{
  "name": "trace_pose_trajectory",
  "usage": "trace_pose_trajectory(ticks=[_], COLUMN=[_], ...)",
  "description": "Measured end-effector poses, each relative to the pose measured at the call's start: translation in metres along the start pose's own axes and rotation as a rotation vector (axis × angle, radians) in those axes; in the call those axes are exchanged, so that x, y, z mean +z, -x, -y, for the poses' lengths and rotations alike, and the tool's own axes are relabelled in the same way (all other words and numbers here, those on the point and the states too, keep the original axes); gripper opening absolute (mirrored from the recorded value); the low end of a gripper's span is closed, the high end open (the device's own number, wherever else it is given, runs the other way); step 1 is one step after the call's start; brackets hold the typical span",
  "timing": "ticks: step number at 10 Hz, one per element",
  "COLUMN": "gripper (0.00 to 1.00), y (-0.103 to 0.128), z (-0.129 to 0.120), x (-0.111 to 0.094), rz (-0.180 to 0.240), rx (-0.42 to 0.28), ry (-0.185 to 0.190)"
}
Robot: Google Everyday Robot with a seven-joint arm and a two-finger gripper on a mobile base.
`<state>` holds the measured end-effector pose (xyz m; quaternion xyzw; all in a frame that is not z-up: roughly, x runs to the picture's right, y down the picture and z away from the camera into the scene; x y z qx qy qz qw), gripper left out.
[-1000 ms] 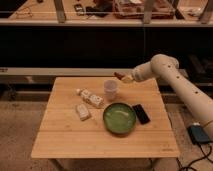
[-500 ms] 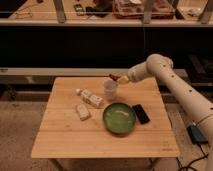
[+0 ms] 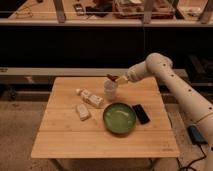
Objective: Place the pepper in the ceramic cup
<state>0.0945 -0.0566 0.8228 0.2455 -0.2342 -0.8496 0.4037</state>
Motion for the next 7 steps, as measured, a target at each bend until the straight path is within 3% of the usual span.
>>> trace_pose_trajectory(ticks=[1, 7], gripper=[0.78, 0.79], y=[-0.0001, -0.0017], z=[0.0002, 0.0000], x=[0.0009, 0.0085], rz=[0.005, 0.013], rx=[-0.003, -0.007], ry=[-0.003, -0.015])
